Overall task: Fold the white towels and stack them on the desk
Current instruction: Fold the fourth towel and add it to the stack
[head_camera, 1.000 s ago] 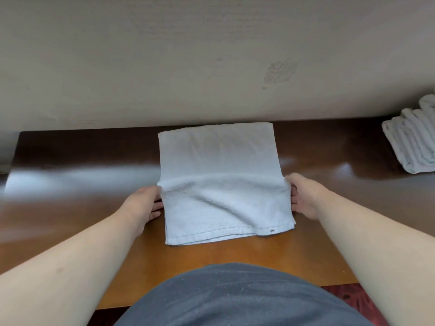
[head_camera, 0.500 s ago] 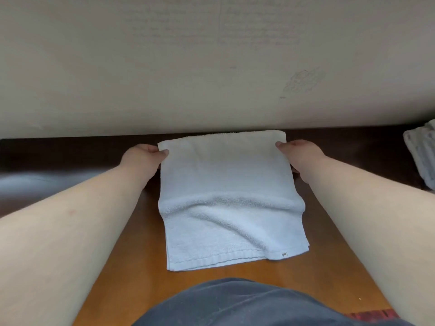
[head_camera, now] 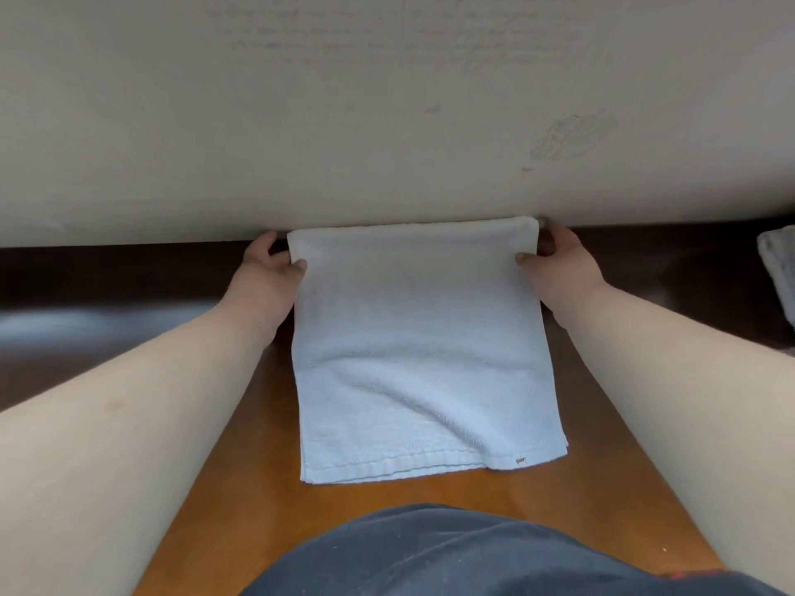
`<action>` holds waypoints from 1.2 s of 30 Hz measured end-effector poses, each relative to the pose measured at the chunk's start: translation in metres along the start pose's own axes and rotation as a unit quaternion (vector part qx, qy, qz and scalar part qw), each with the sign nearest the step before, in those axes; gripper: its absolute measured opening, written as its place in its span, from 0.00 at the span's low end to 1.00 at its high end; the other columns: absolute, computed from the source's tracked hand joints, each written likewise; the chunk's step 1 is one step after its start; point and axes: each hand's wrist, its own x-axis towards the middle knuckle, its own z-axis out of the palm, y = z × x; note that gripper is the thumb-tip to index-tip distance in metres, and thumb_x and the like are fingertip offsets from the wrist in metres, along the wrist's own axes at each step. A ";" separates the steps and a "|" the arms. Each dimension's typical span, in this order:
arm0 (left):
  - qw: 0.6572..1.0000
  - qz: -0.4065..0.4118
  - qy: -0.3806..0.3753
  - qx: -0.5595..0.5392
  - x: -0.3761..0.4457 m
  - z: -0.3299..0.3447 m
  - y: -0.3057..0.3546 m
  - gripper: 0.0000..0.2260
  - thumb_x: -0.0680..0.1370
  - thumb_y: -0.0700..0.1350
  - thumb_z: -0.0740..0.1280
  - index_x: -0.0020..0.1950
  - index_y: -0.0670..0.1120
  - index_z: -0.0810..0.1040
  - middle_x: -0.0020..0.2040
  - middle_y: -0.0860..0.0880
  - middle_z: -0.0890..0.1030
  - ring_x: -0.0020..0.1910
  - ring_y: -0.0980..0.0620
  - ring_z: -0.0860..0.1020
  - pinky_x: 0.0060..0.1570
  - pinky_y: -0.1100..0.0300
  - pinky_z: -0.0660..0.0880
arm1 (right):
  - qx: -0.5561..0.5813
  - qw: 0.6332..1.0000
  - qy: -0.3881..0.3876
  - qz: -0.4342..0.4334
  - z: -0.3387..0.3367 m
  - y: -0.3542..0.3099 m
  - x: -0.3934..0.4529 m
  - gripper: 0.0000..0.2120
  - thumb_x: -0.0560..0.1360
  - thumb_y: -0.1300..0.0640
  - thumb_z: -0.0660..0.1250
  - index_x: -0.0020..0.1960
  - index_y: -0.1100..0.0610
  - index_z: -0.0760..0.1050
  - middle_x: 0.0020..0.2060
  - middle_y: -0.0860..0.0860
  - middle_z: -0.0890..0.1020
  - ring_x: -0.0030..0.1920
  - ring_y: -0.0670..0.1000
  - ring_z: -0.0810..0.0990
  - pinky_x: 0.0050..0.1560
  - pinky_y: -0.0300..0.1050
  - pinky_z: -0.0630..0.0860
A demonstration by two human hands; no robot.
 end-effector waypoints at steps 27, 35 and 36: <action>0.938 -0.091 0.018 0.335 -0.228 -0.014 -0.133 0.17 0.74 0.62 0.69 0.48 0.50 0.71 0.39 0.48 0.82 0.39 0.49 0.80 0.33 0.57 0.69 | -0.204 0.968 -0.138 0.050 -0.023 0.152 -0.184 0.15 0.76 0.42 0.66 0.48 0.53 0.69 0.39 0.54 0.83 0.32 0.55 0.85 0.33 0.48 0.79; 0.926 -0.075 -0.023 0.369 -0.236 -0.017 -0.150 0.15 0.77 0.61 0.66 0.50 0.50 0.73 0.42 0.55 0.79 0.40 0.55 0.76 0.37 0.58 0.72 | -0.283 0.954 -0.090 0.039 -0.035 0.174 -0.199 0.16 0.77 0.40 0.64 0.44 0.53 0.69 0.39 0.50 0.79 0.39 0.50 0.78 0.34 0.45 0.68; 0.943 -0.063 -0.003 0.327 -0.234 -0.017 -0.149 0.16 0.77 0.61 0.66 0.54 0.51 0.72 0.43 0.57 0.78 0.41 0.56 0.76 0.36 0.59 0.71 | -0.271 0.959 -0.070 0.040 -0.034 0.173 -0.201 0.16 0.76 0.40 0.66 0.45 0.52 0.69 0.40 0.49 0.79 0.39 0.49 0.77 0.34 0.45 0.68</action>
